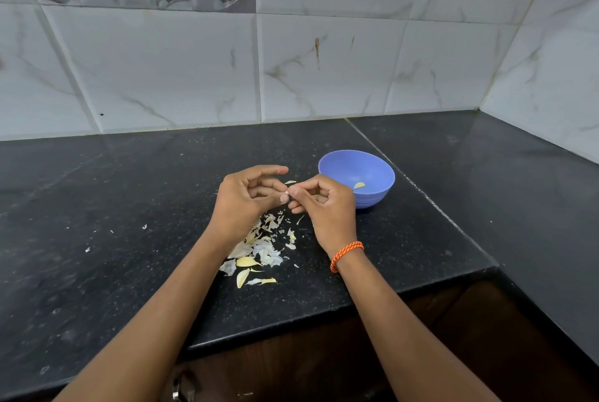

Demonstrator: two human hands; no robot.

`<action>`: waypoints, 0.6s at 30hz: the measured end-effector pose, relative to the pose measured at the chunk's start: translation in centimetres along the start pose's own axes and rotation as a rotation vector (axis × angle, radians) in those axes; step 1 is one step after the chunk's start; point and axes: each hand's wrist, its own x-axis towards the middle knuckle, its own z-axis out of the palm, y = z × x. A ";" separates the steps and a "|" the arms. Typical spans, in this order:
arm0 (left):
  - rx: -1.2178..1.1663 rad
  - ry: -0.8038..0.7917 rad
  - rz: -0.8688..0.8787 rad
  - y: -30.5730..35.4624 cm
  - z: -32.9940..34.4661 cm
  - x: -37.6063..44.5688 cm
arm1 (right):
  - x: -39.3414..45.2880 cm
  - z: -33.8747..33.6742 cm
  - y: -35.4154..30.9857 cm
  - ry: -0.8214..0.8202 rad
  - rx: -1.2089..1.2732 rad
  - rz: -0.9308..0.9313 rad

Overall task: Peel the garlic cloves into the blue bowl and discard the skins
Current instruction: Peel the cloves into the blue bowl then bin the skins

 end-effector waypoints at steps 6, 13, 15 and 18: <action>0.017 0.041 -0.020 -0.5 0.0 0.0 | 0.2 0.0 0.4 -0.070 -0.036 -0.003; -0.083 0.058 -0.070 -0.5 -0.2 0.0 | 0.5 -0.1 0.6 -0.107 0.009 0.018; -0.109 0.067 -0.086 -0.5 -0.2 0.0 | 0.5 0.0 0.7 -0.120 0.027 0.019; -0.118 0.077 -0.099 -0.6 -0.2 0.0 | 0.7 0.0 0.8 -0.144 0.028 0.017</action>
